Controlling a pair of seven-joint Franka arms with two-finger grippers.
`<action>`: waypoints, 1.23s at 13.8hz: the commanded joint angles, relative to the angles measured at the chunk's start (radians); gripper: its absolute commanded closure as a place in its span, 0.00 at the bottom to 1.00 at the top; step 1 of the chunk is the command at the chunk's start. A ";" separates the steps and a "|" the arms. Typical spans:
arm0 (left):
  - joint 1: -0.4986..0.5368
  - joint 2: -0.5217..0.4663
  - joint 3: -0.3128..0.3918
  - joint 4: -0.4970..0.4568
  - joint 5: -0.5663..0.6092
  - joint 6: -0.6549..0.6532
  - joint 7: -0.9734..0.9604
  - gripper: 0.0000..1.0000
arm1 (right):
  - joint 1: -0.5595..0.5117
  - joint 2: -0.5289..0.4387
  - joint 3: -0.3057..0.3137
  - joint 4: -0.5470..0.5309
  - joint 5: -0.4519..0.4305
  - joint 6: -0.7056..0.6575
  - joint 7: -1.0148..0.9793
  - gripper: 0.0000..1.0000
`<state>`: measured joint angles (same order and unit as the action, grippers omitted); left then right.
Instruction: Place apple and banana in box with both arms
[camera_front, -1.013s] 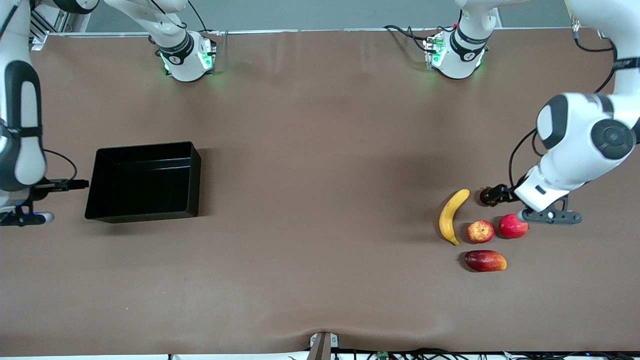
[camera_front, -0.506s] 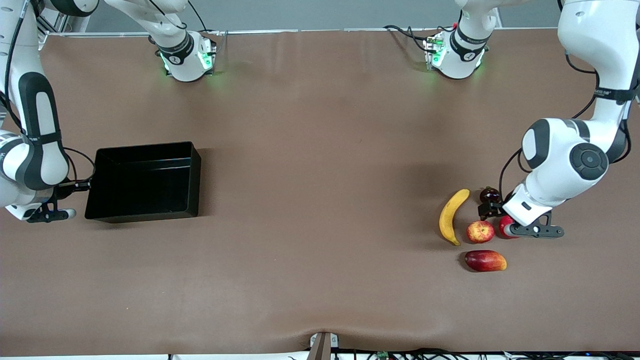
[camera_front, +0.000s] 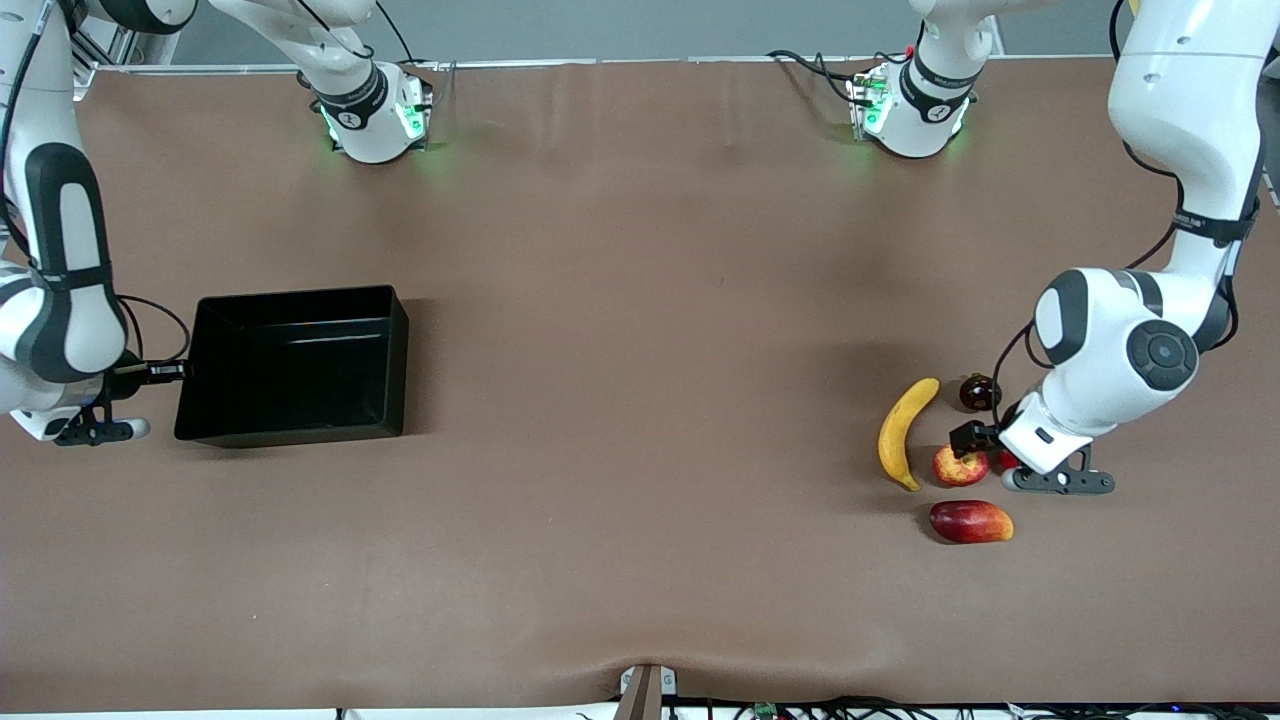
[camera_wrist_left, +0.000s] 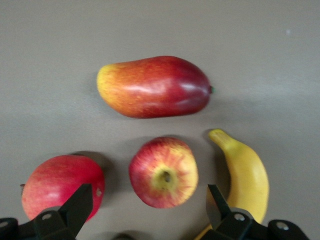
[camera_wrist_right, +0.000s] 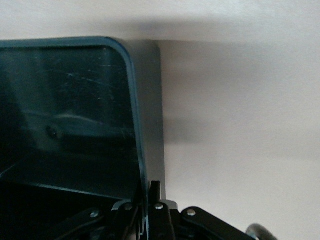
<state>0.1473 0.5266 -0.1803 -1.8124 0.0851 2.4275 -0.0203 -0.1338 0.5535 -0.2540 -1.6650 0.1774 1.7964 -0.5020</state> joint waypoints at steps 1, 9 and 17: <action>0.002 0.026 -0.008 0.041 -0.013 0.001 0.004 0.00 | 0.020 -0.023 0.019 0.098 0.040 -0.147 0.118 1.00; -0.017 0.124 -0.007 0.093 -0.071 0.045 -0.033 0.00 | 0.356 -0.026 0.022 0.140 0.276 -0.261 0.339 1.00; -0.003 0.131 -0.005 0.067 -0.068 0.044 -0.035 0.00 | 0.744 0.009 0.022 0.088 0.353 -0.052 0.595 1.00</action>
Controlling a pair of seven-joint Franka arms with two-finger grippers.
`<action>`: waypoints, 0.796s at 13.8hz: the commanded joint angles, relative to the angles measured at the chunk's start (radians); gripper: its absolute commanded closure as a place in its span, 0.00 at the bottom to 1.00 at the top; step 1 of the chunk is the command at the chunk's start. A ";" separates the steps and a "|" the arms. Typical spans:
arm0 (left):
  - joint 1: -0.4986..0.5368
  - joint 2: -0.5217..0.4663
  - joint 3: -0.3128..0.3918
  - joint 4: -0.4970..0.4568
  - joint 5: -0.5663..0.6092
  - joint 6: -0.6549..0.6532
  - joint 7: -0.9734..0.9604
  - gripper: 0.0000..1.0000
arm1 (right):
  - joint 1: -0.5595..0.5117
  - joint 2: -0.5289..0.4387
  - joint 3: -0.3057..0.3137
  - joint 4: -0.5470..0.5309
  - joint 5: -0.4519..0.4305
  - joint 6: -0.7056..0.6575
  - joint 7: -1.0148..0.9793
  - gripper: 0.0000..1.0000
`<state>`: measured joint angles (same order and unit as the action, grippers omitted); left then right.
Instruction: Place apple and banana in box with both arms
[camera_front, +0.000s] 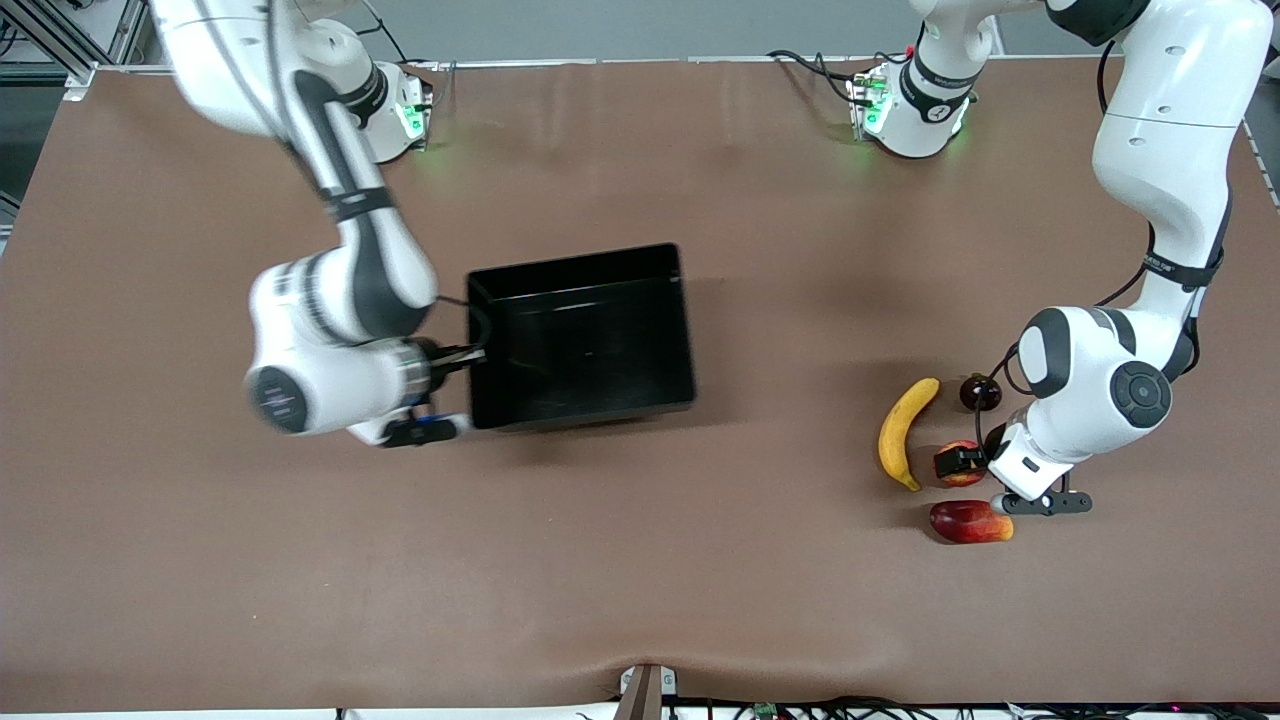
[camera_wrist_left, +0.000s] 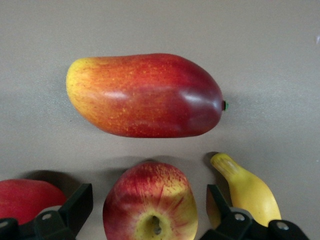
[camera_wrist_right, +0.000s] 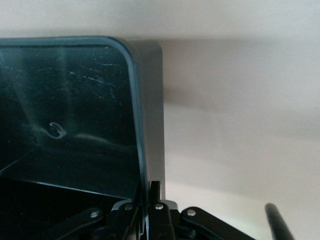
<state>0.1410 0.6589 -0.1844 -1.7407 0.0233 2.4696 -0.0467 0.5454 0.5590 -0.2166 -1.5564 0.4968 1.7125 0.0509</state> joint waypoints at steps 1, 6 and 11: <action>0.003 -0.001 -0.001 -0.013 -0.006 0.002 -0.008 0.00 | 0.099 0.022 -0.015 -0.020 0.037 0.054 0.070 1.00; 0.009 -0.002 -0.001 -0.040 -0.006 -0.003 -0.002 0.00 | 0.231 0.088 -0.015 -0.017 0.084 0.214 0.264 1.00; 0.008 -0.022 -0.001 -0.043 -0.005 -0.029 0.018 0.90 | 0.217 0.096 -0.017 -0.016 0.132 0.210 0.288 0.01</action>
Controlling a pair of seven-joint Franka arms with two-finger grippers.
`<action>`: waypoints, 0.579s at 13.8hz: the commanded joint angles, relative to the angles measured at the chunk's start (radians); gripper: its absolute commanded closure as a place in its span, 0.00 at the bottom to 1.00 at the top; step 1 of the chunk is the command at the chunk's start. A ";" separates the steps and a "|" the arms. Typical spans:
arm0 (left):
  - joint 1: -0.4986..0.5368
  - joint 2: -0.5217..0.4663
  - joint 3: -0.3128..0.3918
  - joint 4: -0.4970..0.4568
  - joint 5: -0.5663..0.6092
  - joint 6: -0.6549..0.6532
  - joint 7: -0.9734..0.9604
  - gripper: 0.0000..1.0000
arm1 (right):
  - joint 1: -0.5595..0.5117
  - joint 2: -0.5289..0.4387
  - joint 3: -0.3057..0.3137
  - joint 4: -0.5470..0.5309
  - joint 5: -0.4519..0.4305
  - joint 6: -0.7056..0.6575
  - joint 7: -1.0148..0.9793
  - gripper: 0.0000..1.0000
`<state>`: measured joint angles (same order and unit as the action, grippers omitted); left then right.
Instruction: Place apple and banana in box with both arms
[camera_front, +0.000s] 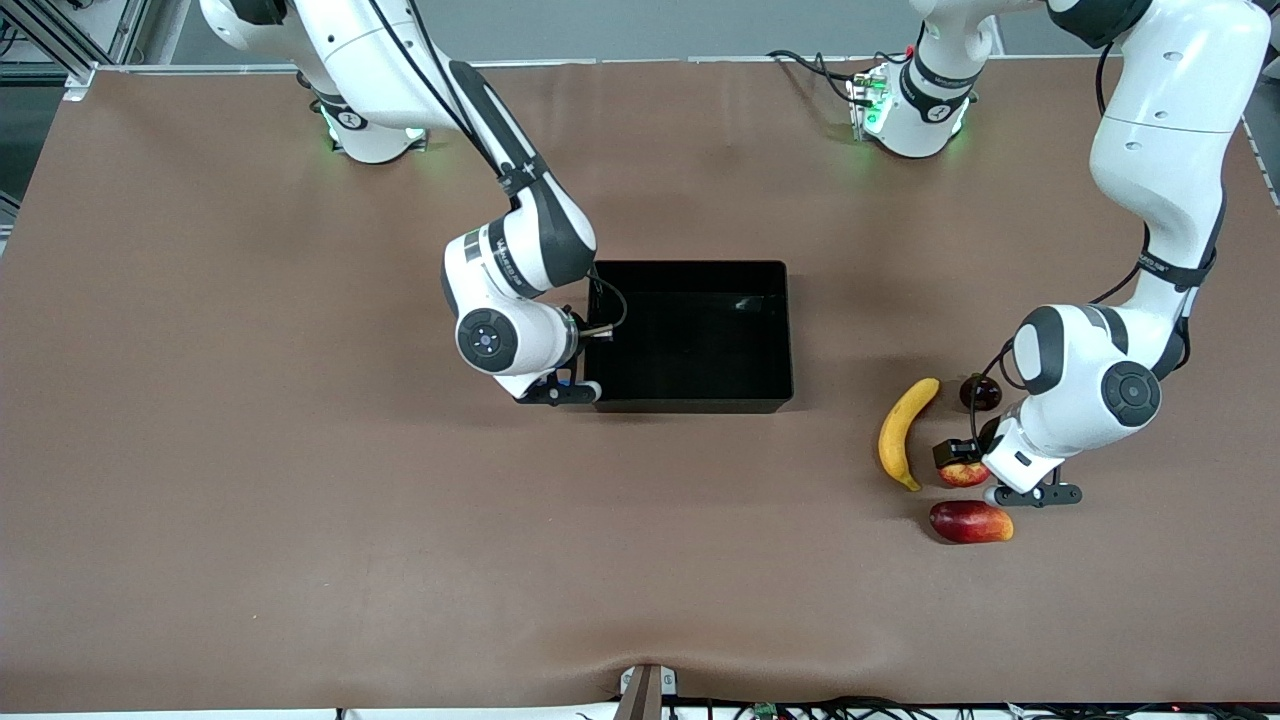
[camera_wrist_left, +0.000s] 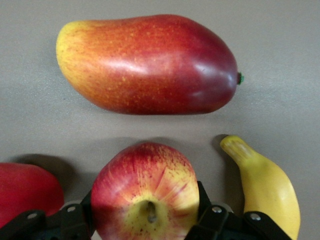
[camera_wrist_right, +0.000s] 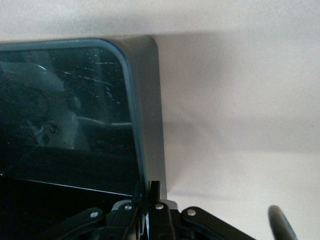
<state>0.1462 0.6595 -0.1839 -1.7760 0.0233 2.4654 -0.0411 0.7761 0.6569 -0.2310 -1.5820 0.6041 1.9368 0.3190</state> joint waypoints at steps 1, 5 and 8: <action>0.004 -0.050 -0.002 -0.013 -0.005 -0.076 0.013 1.00 | -0.014 -0.008 -0.004 0.020 0.022 -0.021 0.026 0.00; 0.000 -0.203 -0.023 -0.037 -0.006 -0.255 -0.019 1.00 | -0.128 -0.052 -0.033 0.208 0.014 -0.349 0.029 0.00; -0.005 -0.308 -0.115 -0.043 -0.006 -0.391 -0.176 1.00 | -0.294 -0.052 -0.059 0.387 0.016 -0.556 0.014 0.00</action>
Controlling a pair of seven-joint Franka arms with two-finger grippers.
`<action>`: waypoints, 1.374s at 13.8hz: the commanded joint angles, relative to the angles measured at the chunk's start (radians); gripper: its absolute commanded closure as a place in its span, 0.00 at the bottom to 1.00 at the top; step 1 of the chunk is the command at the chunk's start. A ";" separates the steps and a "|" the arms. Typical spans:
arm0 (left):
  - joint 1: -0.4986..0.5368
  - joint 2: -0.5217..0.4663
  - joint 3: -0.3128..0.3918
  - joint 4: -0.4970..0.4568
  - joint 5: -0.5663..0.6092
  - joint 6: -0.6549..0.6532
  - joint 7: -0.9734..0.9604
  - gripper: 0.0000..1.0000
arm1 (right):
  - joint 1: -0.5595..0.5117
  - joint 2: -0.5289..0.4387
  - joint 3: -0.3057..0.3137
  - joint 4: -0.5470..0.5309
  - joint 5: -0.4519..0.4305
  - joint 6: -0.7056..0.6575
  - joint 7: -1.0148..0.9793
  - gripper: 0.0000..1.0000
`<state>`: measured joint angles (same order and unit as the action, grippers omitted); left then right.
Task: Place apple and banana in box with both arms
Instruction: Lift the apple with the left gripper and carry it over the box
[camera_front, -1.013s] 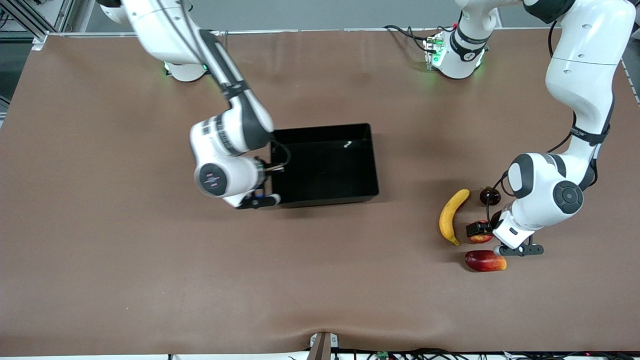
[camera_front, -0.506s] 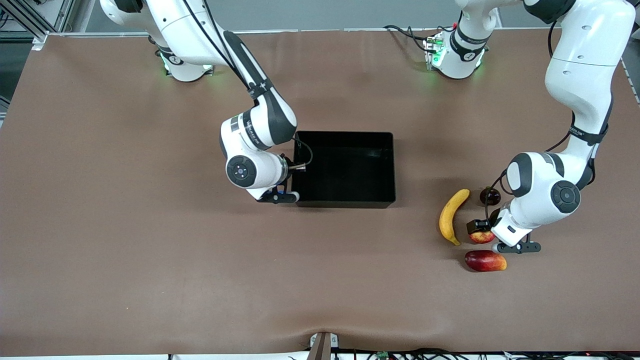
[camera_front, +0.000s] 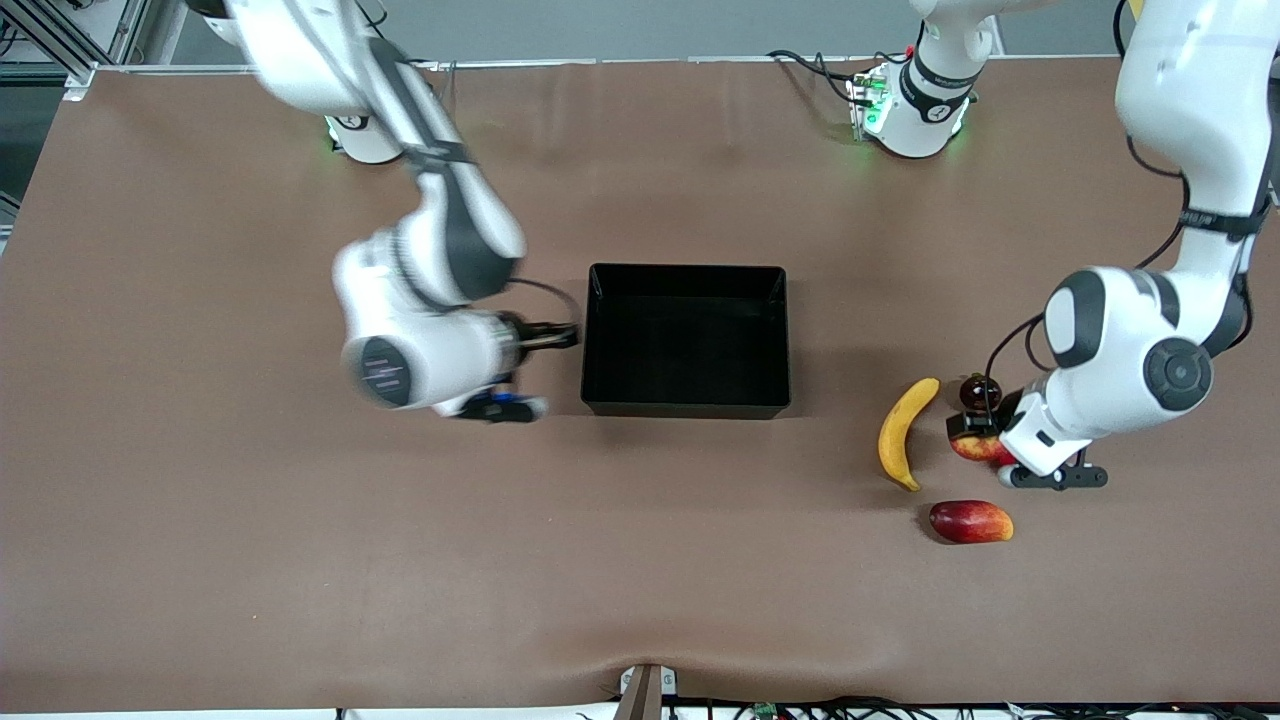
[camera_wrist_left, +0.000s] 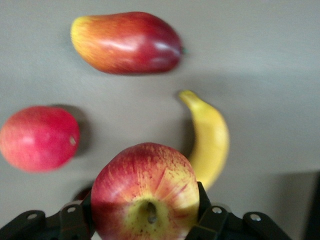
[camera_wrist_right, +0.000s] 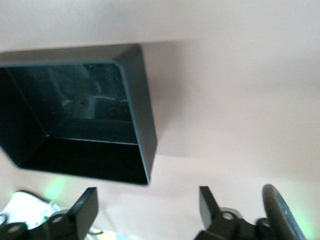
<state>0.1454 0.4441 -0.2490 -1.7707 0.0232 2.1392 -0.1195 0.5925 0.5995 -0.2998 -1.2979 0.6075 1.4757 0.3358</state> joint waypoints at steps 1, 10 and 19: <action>-0.004 -0.109 -0.094 -0.049 -0.006 -0.093 -0.167 1.00 | -0.152 0.005 0.007 0.127 -0.004 -0.103 -0.029 0.00; -0.251 -0.050 -0.286 -0.053 0.150 -0.111 -0.833 1.00 | -0.404 -0.240 -0.008 0.135 -0.339 -0.202 -0.354 0.00; -0.354 0.039 -0.283 -0.230 0.227 0.231 -1.054 1.00 | -0.451 -0.636 -0.013 -0.193 -0.603 -0.103 -0.472 0.00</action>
<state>-0.2085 0.4808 -0.5312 -1.9799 0.2236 2.3298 -1.1259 0.1277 0.1071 -0.3296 -1.3211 0.0645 1.3199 -0.1295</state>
